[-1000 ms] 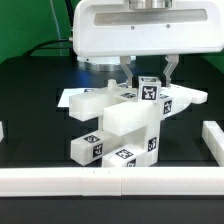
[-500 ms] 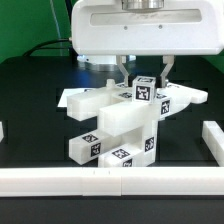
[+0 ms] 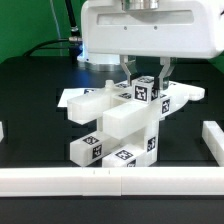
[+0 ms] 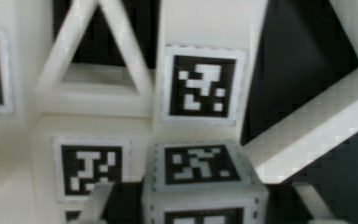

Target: Assemble chair

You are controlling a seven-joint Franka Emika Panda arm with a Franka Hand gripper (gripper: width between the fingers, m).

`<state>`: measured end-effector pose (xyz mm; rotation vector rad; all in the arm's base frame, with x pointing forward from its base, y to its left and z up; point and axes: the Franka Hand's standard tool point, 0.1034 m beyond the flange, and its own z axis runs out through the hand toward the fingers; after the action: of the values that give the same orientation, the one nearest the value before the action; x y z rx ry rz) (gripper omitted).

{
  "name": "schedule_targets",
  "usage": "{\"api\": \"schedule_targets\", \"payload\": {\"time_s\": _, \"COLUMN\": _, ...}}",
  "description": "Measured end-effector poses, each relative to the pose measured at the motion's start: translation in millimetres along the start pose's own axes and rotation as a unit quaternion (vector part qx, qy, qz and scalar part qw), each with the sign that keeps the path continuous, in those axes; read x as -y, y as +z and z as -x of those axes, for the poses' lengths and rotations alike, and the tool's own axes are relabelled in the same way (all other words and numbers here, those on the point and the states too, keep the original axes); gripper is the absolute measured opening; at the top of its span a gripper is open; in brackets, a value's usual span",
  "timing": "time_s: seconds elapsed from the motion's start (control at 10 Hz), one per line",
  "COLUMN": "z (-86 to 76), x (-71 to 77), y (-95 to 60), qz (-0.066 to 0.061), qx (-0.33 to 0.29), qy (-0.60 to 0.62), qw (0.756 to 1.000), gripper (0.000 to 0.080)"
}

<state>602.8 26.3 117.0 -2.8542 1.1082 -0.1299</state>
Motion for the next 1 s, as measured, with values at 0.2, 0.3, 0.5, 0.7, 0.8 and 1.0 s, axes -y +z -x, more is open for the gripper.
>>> {"api": "schedule_targets", "payload": {"time_s": 0.2, "z": 0.5, "x": 0.5, "y": 0.0, "qz": 0.000, "qx": 0.000, "qy": 0.065, "qw": 0.998, "gripper": 0.0287}}
{"api": "schedule_targets", "payload": {"time_s": 0.3, "z": 0.8, "x": 0.6, "y": 0.1, "qz": -0.001, "qx": 0.001, "qy": 0.104, "qw": 0.995, "gripper": 0.0287}}
{"api": "schedule_targets", "payload": {"time_s": 0.5, "z": 0.6, "x": 0.6, "y": 0.1, "qz": -0.008, "qx": 0.006, "qy": 0.174, "qw": 0.985, "gripper": 0.0287}}
{"api": "schedule_targets", "payload": {"time_s": 0.7, "z": -0.3, "x": 1.7, "y": 0.1, "qz": -0.014, "qx": 0.007, "qy": 0.227, "qw": 0.974, "gripper": 0.0287}}
{"api": "schedule_targets", "payload": {"time_s": 0.8, "z": 0.3, "x": 2.2, "y": 0.4, "qz": -0.014, "qx": 0.007, "qy": 0.234, "qw": 0.972, "gripper": 0.0364}}
{"api": "schedule_targets", "payload": {"time_s": 1.0, "z": 0.5, "x": 2.0, "y": 0.8, "qz": -0.014, "qx": 0.007, "qy": 0.227, "qw": 0.974, "gripper": 0.0499}}
